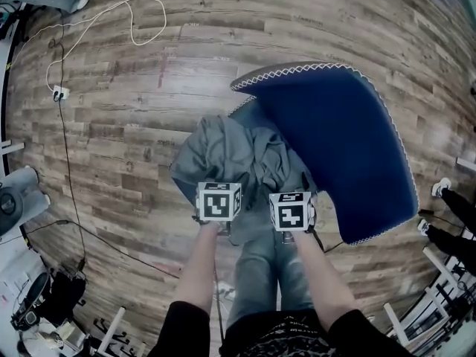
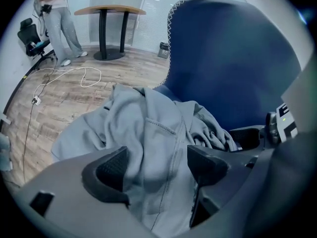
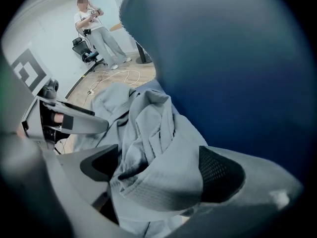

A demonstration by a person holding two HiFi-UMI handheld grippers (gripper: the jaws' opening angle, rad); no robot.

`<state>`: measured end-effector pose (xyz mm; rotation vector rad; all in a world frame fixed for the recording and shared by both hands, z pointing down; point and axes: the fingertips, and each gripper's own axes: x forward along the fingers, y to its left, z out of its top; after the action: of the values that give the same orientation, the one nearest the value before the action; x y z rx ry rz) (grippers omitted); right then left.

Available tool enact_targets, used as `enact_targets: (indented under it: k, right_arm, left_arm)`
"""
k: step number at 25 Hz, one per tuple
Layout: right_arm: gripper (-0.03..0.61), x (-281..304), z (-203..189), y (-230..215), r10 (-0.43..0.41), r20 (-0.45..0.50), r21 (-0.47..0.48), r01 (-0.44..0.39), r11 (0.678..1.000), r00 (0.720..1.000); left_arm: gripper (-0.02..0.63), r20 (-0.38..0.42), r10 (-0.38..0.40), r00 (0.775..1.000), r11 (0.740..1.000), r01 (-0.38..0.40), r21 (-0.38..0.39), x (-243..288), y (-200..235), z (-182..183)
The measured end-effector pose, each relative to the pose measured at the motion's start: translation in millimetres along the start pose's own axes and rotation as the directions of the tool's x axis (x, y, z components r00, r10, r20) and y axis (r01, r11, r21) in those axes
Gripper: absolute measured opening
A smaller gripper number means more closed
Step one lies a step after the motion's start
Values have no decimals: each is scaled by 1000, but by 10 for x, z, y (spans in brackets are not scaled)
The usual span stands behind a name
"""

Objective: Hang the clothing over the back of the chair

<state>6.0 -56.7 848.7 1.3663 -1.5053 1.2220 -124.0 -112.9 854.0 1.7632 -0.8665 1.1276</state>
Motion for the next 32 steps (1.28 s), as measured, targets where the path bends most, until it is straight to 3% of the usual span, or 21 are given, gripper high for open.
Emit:
enact_targets:
  k: [5, 9, 18, 23, 26, 29, 32]
  right_arm:
    - [494, 147, -26, -3, 1, -22, -5, -1, 1000, 1000]
    - [494, 245, -67, 0, -1, -35, -10, 0, 1000, 999]
    - [494, 492, -65, -57, -66, -59, -50, 63, 997, 996]
    - [494, 518, -60, -93, -90, -84, -62, 85, 994, 992]
    - [457, 527, -74, -75, -95, -92, -74, 88, 993, 991]
    - [421, 491, -83, -97, -93, -91, -93, 85, 992, 991]
    - [345, 430, -34, -70, -67, -64, -117, 59, 991, 996]
  left_arm:
    - [364, -12, -14, 1000, 1000, 14, -5, 152, -37, -2]
    - [364, -46, 1, 999, 998, 2, 64, 230, -49, -71]
    - [360, -47, 116, 992, 979, -106, 174, 383, -37, -73]
    - [343, 23, 168, 986, 960, -169, 221, 396, -47, -77]
    - [291, 40, 159, 986, 966, -164, 198, 374, 5, -73]
    - [145, 58, 139, 989, 967, -148, 209, 347, -29, -76]
    - [120, 59, 106, 993, 968, -116, 221, 327, -92, -70]
